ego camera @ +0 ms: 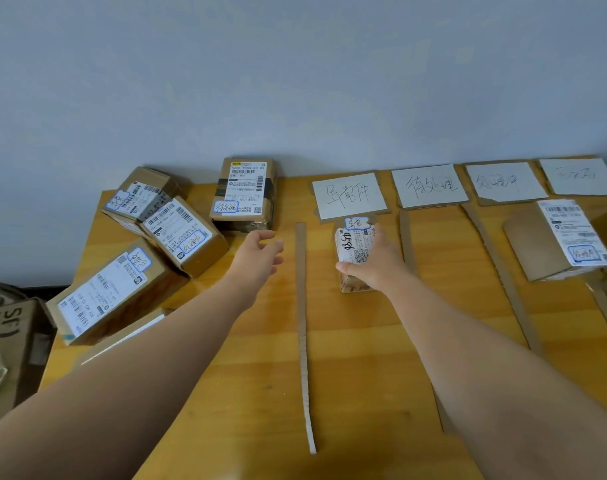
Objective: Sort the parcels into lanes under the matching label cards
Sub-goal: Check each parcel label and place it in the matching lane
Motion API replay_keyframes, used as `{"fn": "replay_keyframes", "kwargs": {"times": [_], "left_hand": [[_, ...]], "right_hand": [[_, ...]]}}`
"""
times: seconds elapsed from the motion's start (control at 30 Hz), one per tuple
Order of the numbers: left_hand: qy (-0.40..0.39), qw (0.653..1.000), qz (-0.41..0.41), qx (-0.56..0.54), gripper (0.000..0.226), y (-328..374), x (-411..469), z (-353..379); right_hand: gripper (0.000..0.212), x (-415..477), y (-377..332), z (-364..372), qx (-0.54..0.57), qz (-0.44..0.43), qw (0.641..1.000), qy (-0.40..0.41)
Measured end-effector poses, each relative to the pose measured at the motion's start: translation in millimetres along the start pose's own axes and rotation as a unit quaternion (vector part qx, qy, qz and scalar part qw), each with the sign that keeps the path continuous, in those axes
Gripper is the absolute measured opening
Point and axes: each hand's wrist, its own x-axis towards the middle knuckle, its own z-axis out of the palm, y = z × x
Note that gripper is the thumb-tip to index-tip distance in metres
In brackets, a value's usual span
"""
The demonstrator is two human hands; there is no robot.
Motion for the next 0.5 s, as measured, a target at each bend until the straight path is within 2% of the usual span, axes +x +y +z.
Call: {"fn": "replay_keyframes", "kwargs": {"times": [0.37, 0.5], "left_hand": [[-0.003, 0.999, 0.023, 0.03, 0.038, -2, -19, -6], [-0.013, 0.998, 0.045, 0.052, 0.037, 1, -28, -23]], "right_hand": [[0.118, -12, -2, 1, -0.011, 0.018, 1.0, 0.0], [0.108, -26, -14, -5, -0.073, 0.027, 0.996, 0.035]]}}
